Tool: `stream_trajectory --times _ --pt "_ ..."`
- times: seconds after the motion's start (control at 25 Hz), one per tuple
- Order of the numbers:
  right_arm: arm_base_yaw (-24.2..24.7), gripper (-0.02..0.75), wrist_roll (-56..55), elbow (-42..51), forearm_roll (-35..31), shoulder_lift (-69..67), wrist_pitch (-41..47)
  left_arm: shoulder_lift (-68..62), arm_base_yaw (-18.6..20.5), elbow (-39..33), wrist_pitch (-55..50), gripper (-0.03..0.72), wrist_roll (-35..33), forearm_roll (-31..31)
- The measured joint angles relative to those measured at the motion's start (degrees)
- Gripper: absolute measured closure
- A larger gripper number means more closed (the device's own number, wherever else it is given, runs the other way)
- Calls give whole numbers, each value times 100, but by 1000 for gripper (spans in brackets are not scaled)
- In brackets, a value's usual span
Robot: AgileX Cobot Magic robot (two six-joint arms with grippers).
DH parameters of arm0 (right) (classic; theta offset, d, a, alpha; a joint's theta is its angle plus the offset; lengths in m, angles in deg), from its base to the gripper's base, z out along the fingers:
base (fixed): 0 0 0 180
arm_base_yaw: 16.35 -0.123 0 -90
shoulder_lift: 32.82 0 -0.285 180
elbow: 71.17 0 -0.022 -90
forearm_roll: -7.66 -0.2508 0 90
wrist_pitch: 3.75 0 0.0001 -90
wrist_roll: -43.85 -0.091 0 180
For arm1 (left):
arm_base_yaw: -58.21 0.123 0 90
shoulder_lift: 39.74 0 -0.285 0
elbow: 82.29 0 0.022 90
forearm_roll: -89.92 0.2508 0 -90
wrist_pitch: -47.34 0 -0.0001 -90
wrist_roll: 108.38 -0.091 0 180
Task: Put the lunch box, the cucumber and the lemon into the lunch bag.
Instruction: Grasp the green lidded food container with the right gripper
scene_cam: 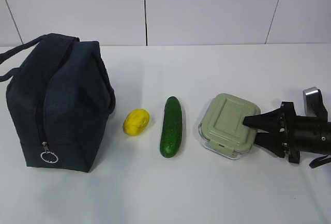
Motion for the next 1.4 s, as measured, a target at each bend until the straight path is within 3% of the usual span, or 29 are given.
stream_trajectory --times 1.4 --pt "0 343 -56 0 260 0 41 0 0 0 0 368 0 0"
